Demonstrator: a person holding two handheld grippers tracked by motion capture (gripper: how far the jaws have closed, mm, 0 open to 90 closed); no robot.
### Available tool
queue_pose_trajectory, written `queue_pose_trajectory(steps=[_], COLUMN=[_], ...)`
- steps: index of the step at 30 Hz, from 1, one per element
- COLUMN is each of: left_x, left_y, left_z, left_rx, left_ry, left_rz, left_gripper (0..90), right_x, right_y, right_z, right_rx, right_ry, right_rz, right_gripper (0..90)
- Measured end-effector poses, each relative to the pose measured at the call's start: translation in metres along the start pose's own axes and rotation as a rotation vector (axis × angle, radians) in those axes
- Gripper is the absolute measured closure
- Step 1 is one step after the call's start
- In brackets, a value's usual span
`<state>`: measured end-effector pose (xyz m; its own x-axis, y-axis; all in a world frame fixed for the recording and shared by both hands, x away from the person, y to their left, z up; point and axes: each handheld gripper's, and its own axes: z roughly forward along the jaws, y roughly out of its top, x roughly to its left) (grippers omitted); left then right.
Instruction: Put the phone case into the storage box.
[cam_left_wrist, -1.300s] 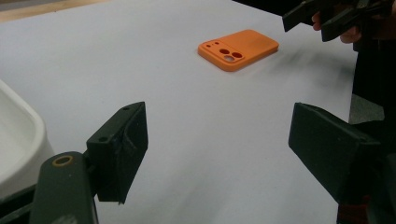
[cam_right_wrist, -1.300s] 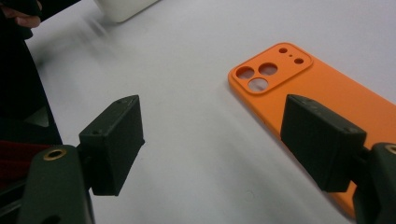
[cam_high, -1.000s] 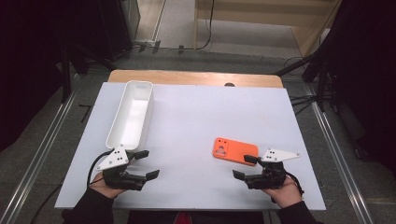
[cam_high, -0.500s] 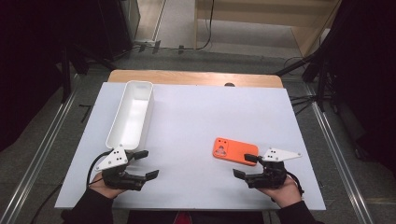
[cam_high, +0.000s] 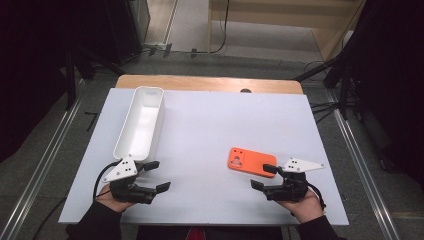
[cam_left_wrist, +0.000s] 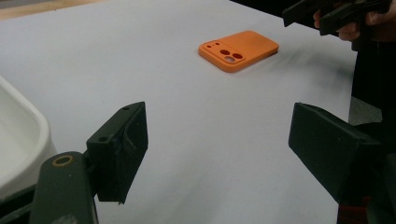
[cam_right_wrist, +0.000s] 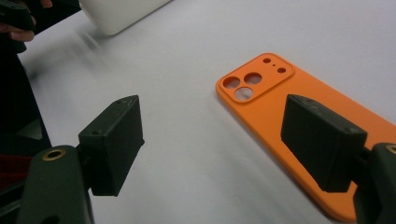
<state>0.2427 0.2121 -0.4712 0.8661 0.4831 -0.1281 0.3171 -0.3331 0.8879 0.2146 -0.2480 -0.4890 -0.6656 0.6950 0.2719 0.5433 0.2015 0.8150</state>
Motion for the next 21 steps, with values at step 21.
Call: queue_pose_trajectory(steps=[21], left_x=[0.000], left_y=[0.000], left_z=[0.000], left_rx=[-0.002], left_ry=[0.001], left_rz=[-0.012], left_gripper=[20.2], right_x=[-0.002], right_y=[0.003], right_z=[-0.011], right_rx=[0.002], right_ry=[-0.035], right_rz=[-0.026], right_gripper=[23.1])
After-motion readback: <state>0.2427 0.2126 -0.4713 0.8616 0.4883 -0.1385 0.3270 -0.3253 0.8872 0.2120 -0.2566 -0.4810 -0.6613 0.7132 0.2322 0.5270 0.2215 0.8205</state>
